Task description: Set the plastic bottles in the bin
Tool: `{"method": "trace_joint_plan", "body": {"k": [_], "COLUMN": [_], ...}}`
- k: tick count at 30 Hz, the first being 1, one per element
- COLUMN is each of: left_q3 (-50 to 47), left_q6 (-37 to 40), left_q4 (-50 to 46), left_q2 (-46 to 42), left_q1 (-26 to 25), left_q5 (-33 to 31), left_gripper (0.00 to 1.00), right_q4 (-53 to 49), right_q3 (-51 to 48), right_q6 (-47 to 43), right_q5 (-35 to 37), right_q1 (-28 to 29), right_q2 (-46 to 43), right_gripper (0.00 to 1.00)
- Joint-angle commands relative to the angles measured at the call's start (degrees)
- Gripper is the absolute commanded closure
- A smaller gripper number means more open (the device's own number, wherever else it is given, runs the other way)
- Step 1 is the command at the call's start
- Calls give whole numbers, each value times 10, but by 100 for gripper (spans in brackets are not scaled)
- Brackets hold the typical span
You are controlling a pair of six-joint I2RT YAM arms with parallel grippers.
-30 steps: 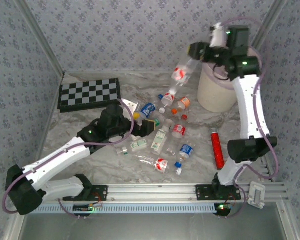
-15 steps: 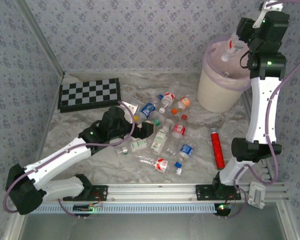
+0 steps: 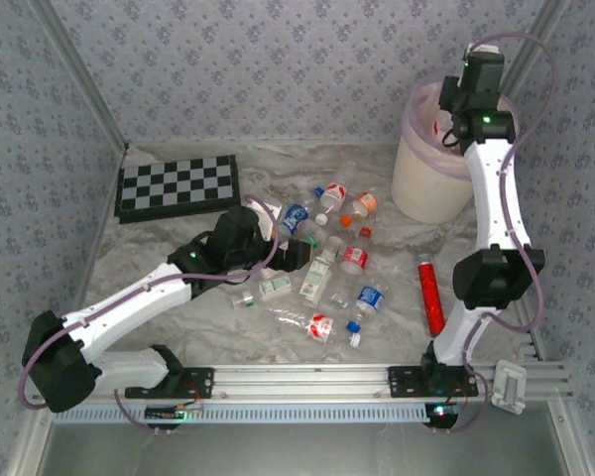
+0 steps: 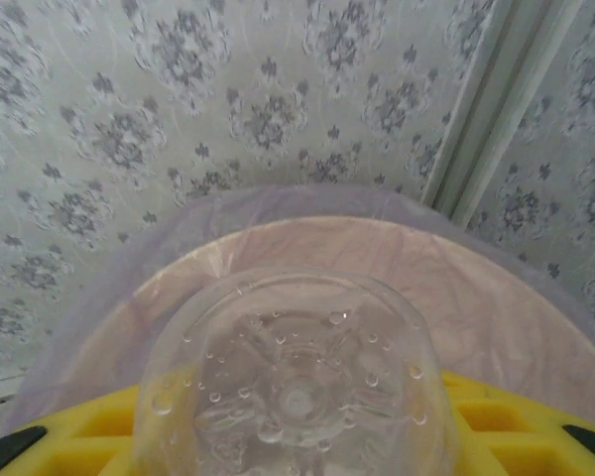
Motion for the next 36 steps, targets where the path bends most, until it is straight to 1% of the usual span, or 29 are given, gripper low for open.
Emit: {"method": "trace_joint_plan", "body": {"k": [1, 5, 7, 11, 16, 22, 25, 28, 30, 33, 34, 36], "left_q3": [5, 6, 6, 5, 14, 28, 40, 51, 55, 60, 61, 64], "left_q6": [-1, -4, -8, -11, -6, -2, 5, 6, 4, 3, 3, 5], "left_q4": [-3, -7, -10, -5, -7, -18, -24, -30, -30, -34, -36, -39], "left_q2": [-11, -3, -3, -6, 2, 24, 40, 58, 68, 78, 79, 79], "left_q1": [-5, -5, -5, -5, -5, -5, -5, -5, -5, -5, -4, -5], "left_q5": [-13, -13, -10, -23, -23, -23, -23, -21, -15, -13, -13, -15], "left_gripper": [1, 1, 1, 1, 1, 1, 1, 1, 1, 1, 1, 1], "right_q4": [2, -107, -142, -172, -196, -198, -198, -203, -210, -219, -221, -220], "right_q3": [12, 90, 120, 139, 134, 117, 117, 121, 128, 137, 139, 139], "right_q6": [-5, 21, 37, 66, 71, 81, 80, 79, 78, 76, 75, 75], "right_q5": [-24, -68, -89, -144, -166, -191, -192, -194, -193, -187, -186, -180], "right_q1": [-8, -23, -31, -50, -58, -66, -67, -70, -70, -72, -72, -71], "right_q2": [39, 113, 143, 182, 211, 228, 226, 220, 212, 196, 189, 171], "right_gripper": [65, 64, 63, 57, 53, 44, 36, 23, 13, 3, 0, 0]}}
